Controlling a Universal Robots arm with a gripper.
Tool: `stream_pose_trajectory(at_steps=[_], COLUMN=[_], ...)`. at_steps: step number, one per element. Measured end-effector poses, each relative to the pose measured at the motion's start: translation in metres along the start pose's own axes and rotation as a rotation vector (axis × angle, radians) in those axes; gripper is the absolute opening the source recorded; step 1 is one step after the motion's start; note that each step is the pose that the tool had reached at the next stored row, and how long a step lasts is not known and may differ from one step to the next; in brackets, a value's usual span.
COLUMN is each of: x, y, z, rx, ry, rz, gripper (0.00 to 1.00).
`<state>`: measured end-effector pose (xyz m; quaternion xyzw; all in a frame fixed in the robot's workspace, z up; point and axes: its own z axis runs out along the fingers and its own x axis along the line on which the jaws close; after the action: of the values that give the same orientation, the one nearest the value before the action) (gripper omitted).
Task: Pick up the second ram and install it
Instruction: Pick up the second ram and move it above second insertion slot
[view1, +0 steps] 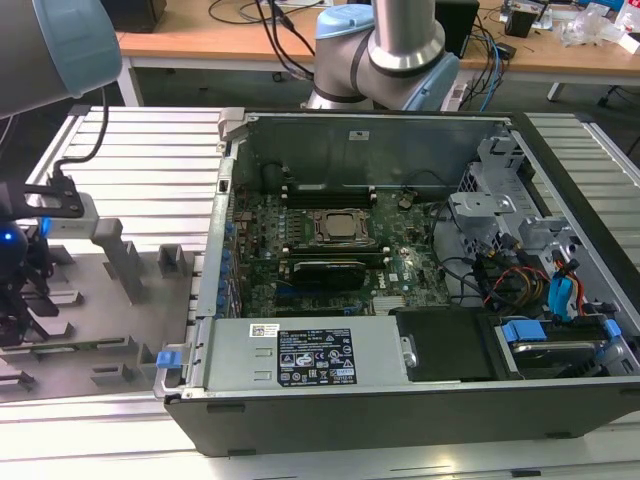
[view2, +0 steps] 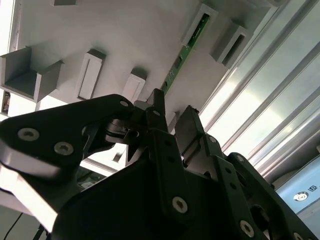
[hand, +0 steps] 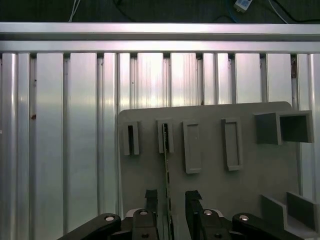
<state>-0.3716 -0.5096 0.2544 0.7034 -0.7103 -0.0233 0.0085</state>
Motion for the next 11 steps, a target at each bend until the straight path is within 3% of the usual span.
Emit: stream_pose_trajectory(at_steps=[7, 11], x=[0.0003, 0.0017], y=[-0.0003, -0.0007], z=[0.0074, 0.0162], rx=[-0.0001, -0.0001], ry=[0.0000, 0.0002], rz=[0.000, 0.000], gripper=[0.36, 0.36])
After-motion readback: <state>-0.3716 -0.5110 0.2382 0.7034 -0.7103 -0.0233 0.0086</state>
